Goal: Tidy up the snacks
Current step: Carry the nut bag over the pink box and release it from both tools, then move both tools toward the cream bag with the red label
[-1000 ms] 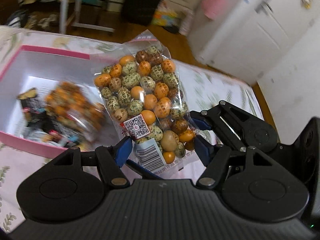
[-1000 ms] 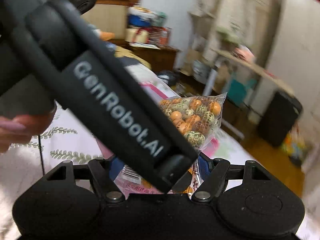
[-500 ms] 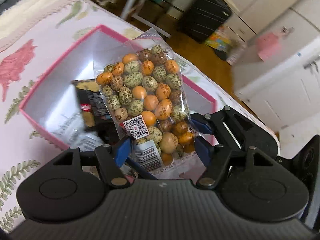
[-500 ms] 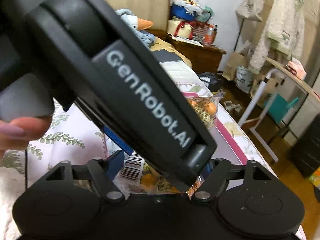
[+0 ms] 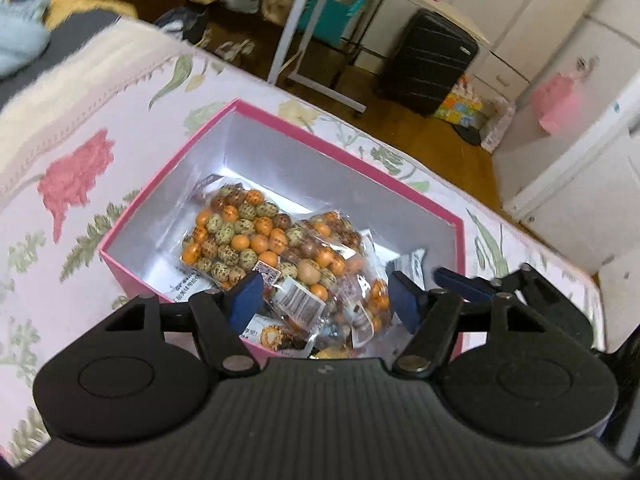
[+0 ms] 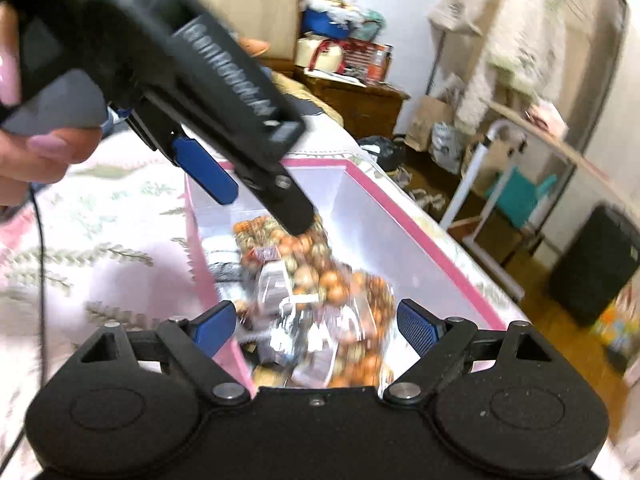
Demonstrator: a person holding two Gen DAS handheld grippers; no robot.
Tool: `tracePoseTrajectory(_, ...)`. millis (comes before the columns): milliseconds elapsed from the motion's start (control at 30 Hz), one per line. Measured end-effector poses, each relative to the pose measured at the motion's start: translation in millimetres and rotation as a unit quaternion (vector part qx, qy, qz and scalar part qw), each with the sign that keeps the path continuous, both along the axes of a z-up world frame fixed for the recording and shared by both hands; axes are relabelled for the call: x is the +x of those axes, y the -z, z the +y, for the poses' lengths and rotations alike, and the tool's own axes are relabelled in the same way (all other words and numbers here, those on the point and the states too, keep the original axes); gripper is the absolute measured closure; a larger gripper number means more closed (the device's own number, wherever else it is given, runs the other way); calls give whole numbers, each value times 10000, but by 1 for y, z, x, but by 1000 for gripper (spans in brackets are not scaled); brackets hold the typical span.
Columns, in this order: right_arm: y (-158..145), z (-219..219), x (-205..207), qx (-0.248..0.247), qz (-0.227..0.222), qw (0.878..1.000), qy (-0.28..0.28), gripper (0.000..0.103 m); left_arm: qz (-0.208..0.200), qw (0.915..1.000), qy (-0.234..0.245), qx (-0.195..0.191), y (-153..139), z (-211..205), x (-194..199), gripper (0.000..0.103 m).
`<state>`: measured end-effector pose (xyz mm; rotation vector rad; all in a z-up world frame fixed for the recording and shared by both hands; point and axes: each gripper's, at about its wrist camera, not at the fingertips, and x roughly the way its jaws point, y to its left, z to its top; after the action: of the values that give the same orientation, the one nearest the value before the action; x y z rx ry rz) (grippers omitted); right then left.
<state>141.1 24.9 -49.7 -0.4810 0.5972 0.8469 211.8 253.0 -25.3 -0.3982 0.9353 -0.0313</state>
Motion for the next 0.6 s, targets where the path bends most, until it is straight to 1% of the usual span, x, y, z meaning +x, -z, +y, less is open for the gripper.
tracePoseTrajectory(100, -10, -30, -4, 269, 292, 9987, 305, 13, 38, 9992, 311, 257, -8, -16, -8, 37)
tracePoseTrajectory(167, -15, -52, -9, 526, 374, 9961, 607, 17, 55, 9977, 563, 370, -15, -28, -12, 37)
tracePoseTrajectory(200, -21, -65, -13, 658, 363, 9935, 860, 19, 20, 9967, 698, 414, -18, -34, -15, 37)
tracePoseTrajectory(233, -27, -77, -16, 781, 402, 9907, 1043, 19, -53, 9957, 826, 422, -25, -41, -19, 37)
tracePoseTrajectory(267, -31, -93, -27, 854, 459, 9893, 1092, 19, -100, 9948, 922, 419, -29, -46, -22, 37)
tracePoseTrajectory(433, -56, -146, -52, 724, 296, 9874, 1377, 19, -363, 9887, 1392, 424, -61, -81, -35, 37)
tracePoseTrajectory(500, -63, -172, -57, 843, 324, 9825, 1628, 19, -463, 9857, 1567, 414, -69, -98, -40, 37)
tracePoseTrajectory(600, -69, -205, -58, 988, 442, 9740, 1991, 19, -606, 9802, 1838, 422, -72, -125, -46, 37)
